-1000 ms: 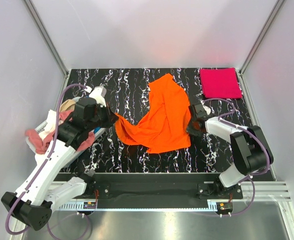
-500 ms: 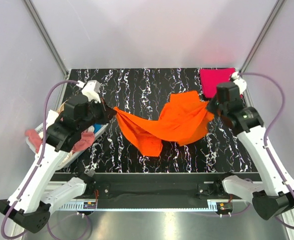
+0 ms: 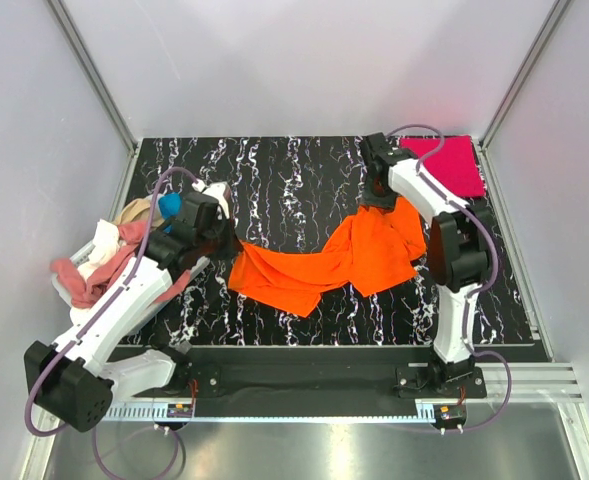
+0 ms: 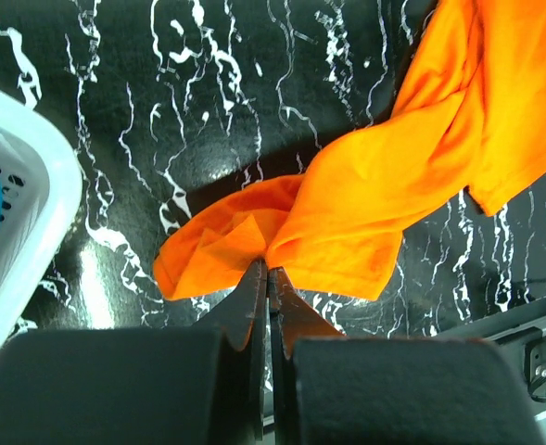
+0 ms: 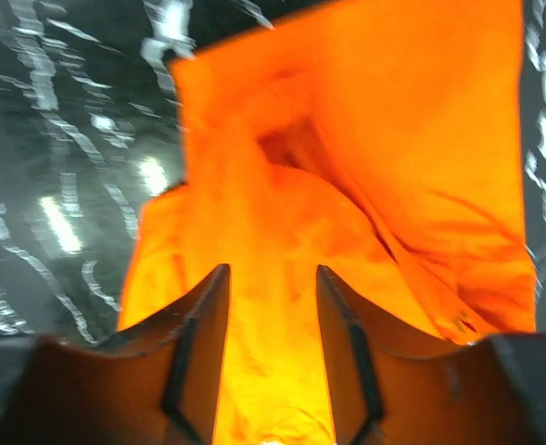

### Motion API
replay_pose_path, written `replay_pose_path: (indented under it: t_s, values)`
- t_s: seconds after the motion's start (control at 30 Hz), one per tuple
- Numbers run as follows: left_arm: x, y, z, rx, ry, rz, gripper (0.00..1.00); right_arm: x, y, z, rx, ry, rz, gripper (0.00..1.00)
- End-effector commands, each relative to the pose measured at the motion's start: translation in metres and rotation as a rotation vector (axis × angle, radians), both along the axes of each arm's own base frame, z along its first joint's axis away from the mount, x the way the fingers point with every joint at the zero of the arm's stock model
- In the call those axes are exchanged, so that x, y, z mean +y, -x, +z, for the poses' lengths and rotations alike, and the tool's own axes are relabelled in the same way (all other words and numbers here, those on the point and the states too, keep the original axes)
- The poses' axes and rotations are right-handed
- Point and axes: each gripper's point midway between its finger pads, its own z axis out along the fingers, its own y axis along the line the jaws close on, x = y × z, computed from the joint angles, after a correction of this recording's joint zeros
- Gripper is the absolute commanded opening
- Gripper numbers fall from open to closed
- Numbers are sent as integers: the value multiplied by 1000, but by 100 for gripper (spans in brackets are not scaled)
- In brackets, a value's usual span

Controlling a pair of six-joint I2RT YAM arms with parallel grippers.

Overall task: Fold and stack the t-shirts
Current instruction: Flatten the tshirt out

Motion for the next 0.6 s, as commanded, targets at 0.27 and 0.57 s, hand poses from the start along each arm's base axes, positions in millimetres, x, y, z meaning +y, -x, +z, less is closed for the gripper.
replay_pose_path:
  t_s: [0.27, 0.57]
  values:
    - [-8, -12, 23, -116, 45, -30, 0, -97, 109, 20, 12, -99, -418, 51]
    - [-11, -8, 30, -140, 66, -60, 0, -100, 144, -45, 93, -221, -499, 42]
